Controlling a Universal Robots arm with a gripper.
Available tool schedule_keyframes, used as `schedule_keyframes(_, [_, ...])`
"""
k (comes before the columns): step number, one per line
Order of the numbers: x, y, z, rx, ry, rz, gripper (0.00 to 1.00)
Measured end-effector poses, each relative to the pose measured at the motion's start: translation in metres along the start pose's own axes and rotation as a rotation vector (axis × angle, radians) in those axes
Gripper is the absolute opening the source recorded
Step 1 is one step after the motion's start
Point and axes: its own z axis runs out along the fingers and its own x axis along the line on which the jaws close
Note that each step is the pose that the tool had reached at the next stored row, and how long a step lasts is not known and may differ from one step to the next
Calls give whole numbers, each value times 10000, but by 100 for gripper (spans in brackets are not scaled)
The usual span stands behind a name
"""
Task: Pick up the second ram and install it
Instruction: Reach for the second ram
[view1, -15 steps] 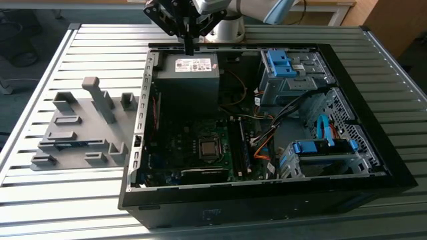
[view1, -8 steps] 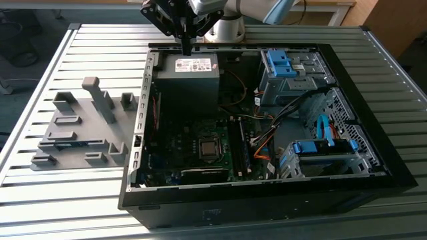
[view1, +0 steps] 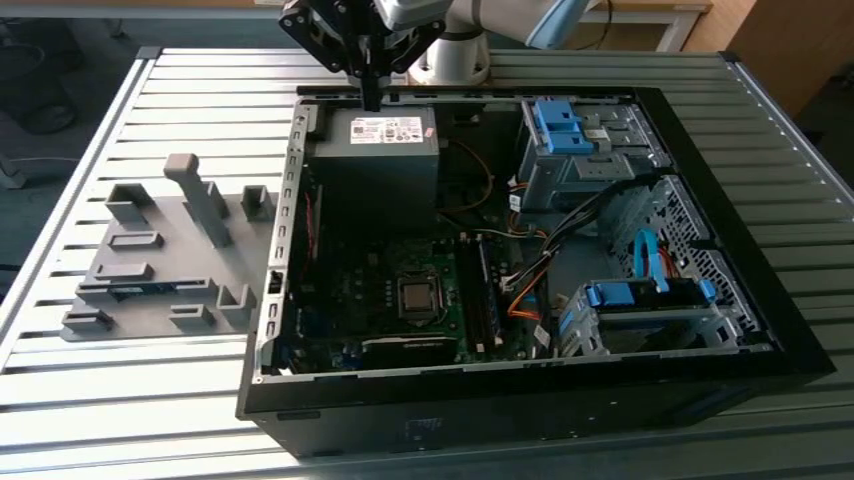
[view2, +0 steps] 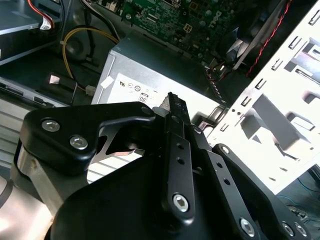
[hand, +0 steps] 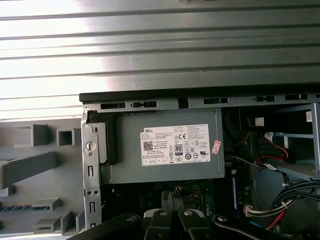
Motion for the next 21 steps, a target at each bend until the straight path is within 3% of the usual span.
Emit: schedule_keyframes(21, [52, -4, 7, 1, 27, 1, 11])
